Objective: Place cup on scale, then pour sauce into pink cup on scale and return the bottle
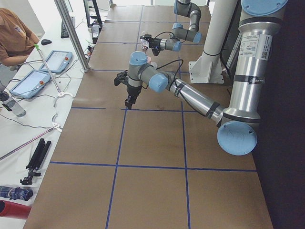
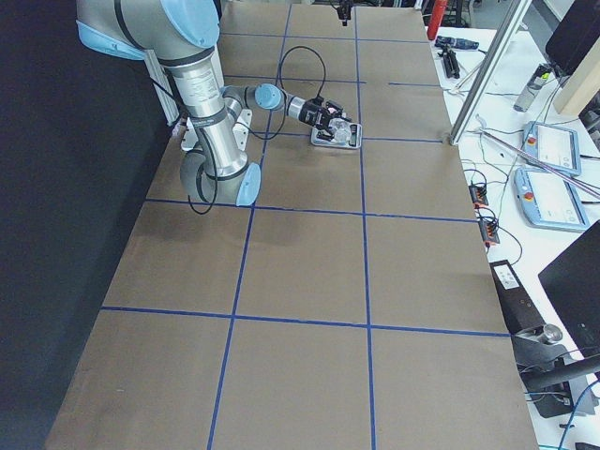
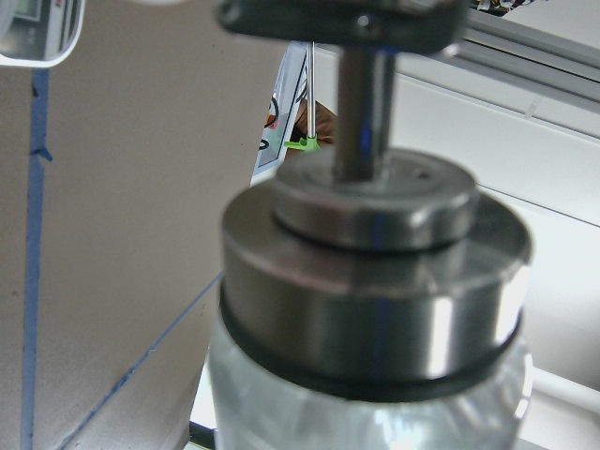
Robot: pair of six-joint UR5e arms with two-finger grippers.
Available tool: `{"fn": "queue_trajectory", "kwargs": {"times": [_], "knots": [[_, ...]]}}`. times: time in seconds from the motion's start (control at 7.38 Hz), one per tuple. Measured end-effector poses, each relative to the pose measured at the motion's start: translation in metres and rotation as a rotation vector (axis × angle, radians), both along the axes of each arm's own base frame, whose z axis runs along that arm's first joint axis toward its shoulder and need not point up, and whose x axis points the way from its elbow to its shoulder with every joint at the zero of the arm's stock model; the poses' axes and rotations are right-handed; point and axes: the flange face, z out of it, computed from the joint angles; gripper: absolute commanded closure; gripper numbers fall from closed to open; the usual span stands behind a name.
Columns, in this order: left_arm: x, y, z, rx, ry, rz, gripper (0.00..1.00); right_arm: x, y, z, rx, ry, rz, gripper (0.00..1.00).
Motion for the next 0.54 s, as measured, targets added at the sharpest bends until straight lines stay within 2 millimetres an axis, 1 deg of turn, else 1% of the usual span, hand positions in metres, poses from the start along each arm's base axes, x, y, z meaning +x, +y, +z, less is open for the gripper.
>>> {"fn": "queue_trajectory", "kwargs": {"times": [0.54], "knots": [[0.0002,-0.0003,0.0009,-0.001,-0.001,0.0,0.45,0.0006,-0.0003,-0.0019,0.008,0.027,-0.009,1.0]]}}
